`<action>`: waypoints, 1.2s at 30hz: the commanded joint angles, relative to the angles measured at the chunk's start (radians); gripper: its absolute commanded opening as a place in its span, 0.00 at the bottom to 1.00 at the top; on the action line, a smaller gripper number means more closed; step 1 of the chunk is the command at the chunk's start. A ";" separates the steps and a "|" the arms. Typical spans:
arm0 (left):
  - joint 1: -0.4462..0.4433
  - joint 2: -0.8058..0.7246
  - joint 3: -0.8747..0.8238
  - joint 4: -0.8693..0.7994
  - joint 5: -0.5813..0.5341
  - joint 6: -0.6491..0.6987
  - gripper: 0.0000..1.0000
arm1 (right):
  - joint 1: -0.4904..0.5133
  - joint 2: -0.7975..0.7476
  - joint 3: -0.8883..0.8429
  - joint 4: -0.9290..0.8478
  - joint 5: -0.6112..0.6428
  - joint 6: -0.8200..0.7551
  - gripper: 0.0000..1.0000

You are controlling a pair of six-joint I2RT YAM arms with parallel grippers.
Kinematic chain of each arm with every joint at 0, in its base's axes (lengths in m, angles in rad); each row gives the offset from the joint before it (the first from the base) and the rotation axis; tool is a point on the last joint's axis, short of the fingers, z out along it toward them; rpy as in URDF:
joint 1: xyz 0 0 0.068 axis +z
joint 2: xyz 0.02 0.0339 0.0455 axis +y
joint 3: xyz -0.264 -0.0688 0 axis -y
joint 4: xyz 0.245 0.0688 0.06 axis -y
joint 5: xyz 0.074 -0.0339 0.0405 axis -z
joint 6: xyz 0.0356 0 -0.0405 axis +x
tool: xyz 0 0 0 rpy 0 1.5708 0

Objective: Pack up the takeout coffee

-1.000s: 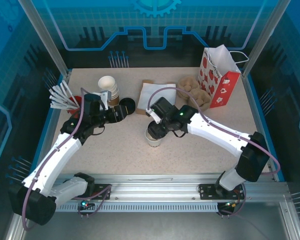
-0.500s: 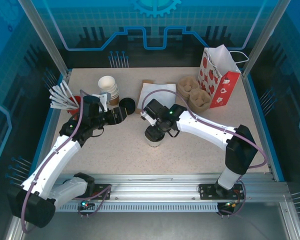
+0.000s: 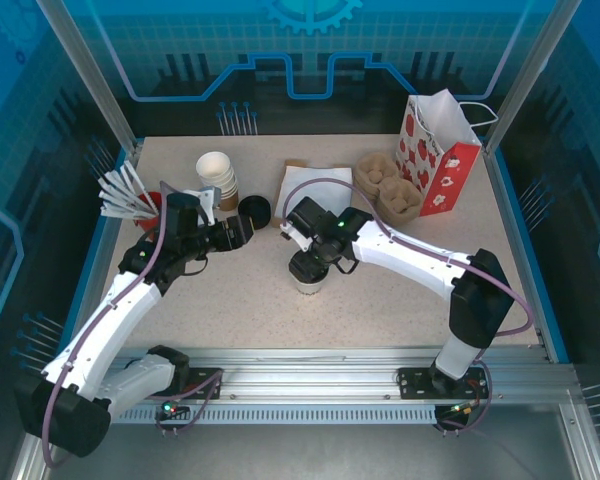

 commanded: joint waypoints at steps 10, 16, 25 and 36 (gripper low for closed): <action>0.001 -0.012 -0.015 0.007 0.004 0.026 0.70 | -0.012 0.007 0.033 -0.041 -0.032 -0.009 0.50; 0.001 -0.012 -0.015 0.007 0.007 0.026 0.70 | -0.014 0.014 0.029 -0.044 -0.030 -0.012 0.50; 0.001 -0.015 -0.025 0.008 0.010 0.027 0.70 | -0.014 0.038 0.022 -0.052 -0.027 -0.013 0.51; 0.001 -0.023 -0.032 0.007 0.012 0.023 0.70 | -0.017 0.059 -0.002 -0.056 -0.019 -0.011 0.51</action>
